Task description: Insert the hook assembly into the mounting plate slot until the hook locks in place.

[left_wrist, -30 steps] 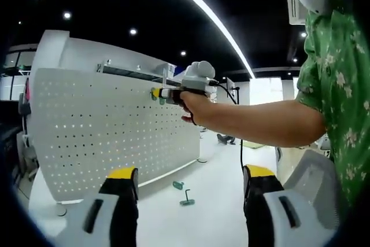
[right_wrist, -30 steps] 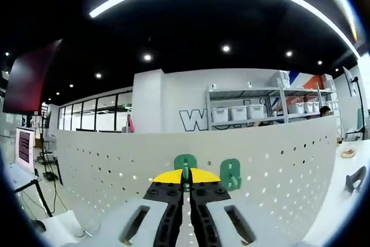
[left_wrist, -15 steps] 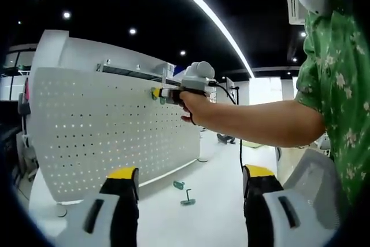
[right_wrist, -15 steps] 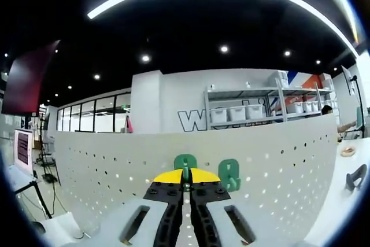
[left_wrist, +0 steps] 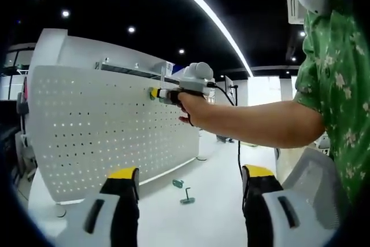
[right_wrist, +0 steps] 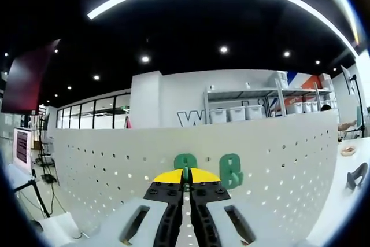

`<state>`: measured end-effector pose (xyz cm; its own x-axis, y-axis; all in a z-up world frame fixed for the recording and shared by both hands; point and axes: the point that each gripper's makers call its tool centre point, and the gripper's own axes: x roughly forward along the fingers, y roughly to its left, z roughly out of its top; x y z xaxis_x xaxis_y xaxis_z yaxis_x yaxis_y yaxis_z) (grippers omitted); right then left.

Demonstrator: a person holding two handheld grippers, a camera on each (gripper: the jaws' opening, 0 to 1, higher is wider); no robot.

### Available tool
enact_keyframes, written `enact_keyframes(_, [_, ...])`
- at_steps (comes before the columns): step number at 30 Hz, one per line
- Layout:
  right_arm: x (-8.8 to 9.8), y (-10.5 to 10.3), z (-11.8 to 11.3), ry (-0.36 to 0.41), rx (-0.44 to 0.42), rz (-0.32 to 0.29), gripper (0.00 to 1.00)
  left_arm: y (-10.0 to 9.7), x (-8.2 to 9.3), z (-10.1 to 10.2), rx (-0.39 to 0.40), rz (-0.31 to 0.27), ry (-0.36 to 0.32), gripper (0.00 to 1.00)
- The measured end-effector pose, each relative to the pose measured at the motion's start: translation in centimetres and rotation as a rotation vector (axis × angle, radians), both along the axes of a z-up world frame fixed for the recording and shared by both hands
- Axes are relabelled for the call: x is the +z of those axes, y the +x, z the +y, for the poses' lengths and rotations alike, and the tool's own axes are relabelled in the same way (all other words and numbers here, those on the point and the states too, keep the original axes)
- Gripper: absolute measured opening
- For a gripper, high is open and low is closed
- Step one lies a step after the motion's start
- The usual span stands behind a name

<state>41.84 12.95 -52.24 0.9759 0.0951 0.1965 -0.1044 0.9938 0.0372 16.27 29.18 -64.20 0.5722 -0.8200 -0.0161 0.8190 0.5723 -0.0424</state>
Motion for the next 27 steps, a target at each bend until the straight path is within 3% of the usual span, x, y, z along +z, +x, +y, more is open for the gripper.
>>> enact_keyframes(27, [0.19, 0.29, 0.23, -0.002, -0.02, -0.053, 0.01, 0.29, -0.36, 0.1, -0.012, 0.014, 0.003, 0.73])
